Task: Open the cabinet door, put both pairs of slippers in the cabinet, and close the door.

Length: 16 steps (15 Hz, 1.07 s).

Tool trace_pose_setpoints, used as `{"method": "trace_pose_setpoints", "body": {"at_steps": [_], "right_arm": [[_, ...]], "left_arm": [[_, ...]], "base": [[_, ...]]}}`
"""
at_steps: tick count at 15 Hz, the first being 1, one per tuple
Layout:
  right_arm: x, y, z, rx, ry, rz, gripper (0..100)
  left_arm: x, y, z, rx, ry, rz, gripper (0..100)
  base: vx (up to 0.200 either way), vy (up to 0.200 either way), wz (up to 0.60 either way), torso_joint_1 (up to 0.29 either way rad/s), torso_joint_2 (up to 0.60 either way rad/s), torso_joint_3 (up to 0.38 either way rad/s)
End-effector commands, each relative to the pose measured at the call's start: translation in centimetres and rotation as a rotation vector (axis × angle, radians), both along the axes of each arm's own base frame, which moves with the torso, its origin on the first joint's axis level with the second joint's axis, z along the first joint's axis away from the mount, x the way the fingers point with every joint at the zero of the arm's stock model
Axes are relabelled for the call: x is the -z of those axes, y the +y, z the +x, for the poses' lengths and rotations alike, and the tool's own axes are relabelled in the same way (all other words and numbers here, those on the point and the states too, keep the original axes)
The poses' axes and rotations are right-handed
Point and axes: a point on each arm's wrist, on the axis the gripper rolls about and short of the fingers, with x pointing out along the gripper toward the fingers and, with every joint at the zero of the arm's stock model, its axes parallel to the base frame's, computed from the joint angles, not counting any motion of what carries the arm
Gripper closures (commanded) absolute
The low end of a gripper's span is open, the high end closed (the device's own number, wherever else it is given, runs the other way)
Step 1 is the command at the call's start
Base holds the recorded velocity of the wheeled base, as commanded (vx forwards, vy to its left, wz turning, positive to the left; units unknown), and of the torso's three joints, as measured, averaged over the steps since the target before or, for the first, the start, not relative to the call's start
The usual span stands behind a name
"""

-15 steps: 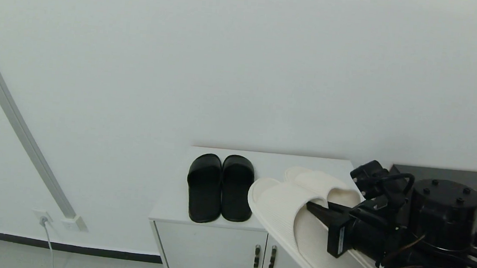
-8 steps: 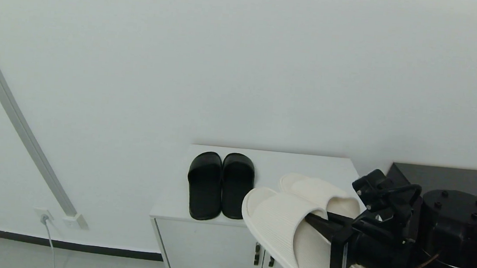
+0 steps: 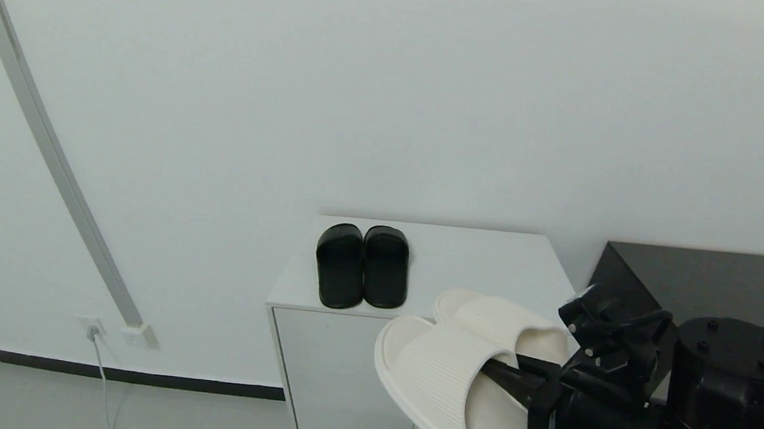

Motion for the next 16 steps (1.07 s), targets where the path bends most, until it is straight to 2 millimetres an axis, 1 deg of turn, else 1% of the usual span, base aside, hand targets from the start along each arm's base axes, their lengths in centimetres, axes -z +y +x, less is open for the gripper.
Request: {"method": "trace_pose_setpoints", "body": {"at_steps": [1,12,15,16], "right_arm": [[0.2,-0.05,0.02,0.003,0.005,-0.007,100],[0.6,-0.2,-0.3,-0.011,-0.001,-0.035,100],[0.69,-0.32,-0.53,-0.013,0.001,-0.037,100],[0.63,-0.26,-0.56,-0.013,-0.004,-0.034,100]], "left_arm": [[0.01,0.0,0.0,-0.001,0.0,-0.002,100],[0.01,0.0,0.0,-0.001,0.0,0.001,100],[0.03,0.0,0.01,0.001,0.004,0.0,100],[0.03,0.0,0.0,0.001,0.002,0.0,0]], "base": [[0.0,0.0,0.0,0.0,0.0,0.0],[0.0,0.0,0.0,0.0,0.0,0.0],[0.0,0.0,0.0,-0.131,0.3,0.159],[0.0,0.0,0.0,-0.139,0.33,0.183]]}}
